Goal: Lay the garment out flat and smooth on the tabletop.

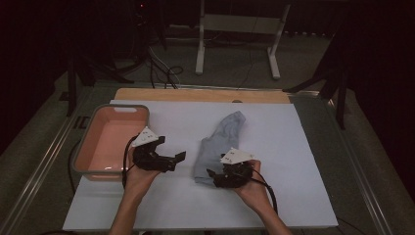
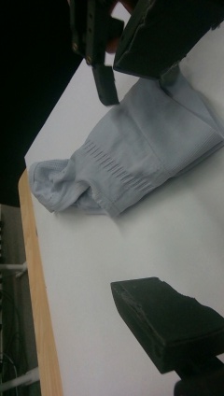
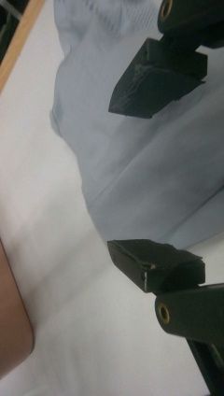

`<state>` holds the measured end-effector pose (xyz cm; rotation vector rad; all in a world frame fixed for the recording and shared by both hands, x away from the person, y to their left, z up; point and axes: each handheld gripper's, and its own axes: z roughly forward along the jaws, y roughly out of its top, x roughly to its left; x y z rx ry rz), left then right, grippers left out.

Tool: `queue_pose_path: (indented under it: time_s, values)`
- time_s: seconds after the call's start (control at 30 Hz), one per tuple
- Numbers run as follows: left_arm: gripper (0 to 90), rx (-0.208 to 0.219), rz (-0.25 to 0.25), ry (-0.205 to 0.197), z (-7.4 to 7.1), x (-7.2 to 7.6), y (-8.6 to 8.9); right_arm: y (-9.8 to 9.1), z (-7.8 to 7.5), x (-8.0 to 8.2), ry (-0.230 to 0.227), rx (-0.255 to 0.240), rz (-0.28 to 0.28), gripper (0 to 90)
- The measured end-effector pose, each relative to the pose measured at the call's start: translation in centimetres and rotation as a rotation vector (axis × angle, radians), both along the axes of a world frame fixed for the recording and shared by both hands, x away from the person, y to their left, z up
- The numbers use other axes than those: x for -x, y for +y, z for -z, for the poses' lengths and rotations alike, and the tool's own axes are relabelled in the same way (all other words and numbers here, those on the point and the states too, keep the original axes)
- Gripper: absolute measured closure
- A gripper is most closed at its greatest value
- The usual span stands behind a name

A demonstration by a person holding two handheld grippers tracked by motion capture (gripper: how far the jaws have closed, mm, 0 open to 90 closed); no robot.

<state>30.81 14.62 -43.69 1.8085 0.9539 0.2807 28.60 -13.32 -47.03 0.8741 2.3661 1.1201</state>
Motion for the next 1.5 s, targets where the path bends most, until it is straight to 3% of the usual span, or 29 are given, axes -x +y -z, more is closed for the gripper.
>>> queue_pose_path:
  time_s: [0.57, 0.9, 1.2, 1.5]
  values:
    - [0.3, 0.008, -0.003, -0.009, -0.3, 0.2, 0.3, 4.0, 1.7, 0.0, 0.034, 0.004, -0.04, 24.4]
    - [0.3, 0.012, -0.002, -0.005, -0.1, 0.3, 0.2, 5.1, 2.3, 0.2, 0.03, 0.043, -0.065, 26.0]
    - [0.3, 0.011, 0.004, -0.006, -0.2, 0.5, 0.1, 5.8, 2.7, 0.4, 0.032, 0.064, -0.072, 34.2]
    - [0.3, 0.016, 0.003, -0.005, -0.1, 0.5, 0.2, 6.2, 3.1, 0.4, 0.022, 0.123, -0.055, 45.2]
